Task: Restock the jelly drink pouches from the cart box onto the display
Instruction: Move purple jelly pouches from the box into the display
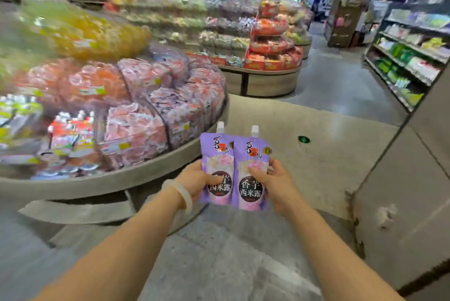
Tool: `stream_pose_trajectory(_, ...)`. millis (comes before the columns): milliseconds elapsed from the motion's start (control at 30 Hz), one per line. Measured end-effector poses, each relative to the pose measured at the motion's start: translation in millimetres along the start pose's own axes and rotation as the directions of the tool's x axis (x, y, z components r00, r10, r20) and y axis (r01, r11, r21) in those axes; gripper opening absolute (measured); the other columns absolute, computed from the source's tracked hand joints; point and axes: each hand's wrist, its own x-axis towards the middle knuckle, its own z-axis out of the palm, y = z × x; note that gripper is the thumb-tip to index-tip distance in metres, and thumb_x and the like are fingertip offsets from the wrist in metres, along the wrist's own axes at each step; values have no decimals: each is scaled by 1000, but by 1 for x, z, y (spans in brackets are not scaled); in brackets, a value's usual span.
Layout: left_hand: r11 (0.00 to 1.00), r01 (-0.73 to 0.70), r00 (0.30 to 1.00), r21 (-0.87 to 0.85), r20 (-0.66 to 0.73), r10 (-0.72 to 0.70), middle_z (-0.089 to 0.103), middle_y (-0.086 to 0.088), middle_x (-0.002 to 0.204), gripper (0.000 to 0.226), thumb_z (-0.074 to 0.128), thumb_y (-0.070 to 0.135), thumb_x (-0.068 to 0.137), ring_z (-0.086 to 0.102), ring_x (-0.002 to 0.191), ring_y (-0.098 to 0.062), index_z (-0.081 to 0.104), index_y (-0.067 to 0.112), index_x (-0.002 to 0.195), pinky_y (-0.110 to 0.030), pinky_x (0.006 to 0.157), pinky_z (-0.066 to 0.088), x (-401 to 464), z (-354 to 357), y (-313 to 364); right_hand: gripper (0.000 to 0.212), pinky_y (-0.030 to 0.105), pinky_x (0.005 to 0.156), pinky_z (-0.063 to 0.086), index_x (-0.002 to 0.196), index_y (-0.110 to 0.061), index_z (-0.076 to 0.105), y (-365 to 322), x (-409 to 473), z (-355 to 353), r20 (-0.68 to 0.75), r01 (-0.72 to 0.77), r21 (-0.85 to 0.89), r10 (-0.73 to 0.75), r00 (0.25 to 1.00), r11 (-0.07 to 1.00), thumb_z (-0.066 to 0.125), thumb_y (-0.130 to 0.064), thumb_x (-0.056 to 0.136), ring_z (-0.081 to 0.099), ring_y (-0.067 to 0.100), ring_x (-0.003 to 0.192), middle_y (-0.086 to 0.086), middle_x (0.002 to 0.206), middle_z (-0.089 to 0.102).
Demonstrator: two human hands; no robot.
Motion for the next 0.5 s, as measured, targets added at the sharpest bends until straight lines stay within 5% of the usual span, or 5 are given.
stream_pose_trajectory(267,990,-105,912,-89,-405,61,73,-8,80,27,58,-15,82,67,74,-25,63,7,97,-39,70,55,-75,-201,30,17,38,77,54,97,-8,53,42,28,228,252,-30,-113,57,966,993,62,0,86,63,23,77,12,93,67)
stream_pose_trajectory(400,983,-124,833,-138,-553,27,70,-11,85,25,59,-14,82,67,74,-26,63,8,96,-39,65,55,-99,-275,36,16,52,92,51,107,-2,54,60,44,316,377,-54,-190,124,918,980,57,-5,91,65,33,96,21,108,66)
stream_pose_trajectory(500,976,-152,775,-158,-632,18,69,-13,92,26,60,-12,82,66,79,-27,63,9,97,-43,73,55,-111,-325,43,9,47,86,51,91,-13,56,71,61,378,498,-60,-194,151,854,979,54,-4,93,64,27,83,12,96,67)
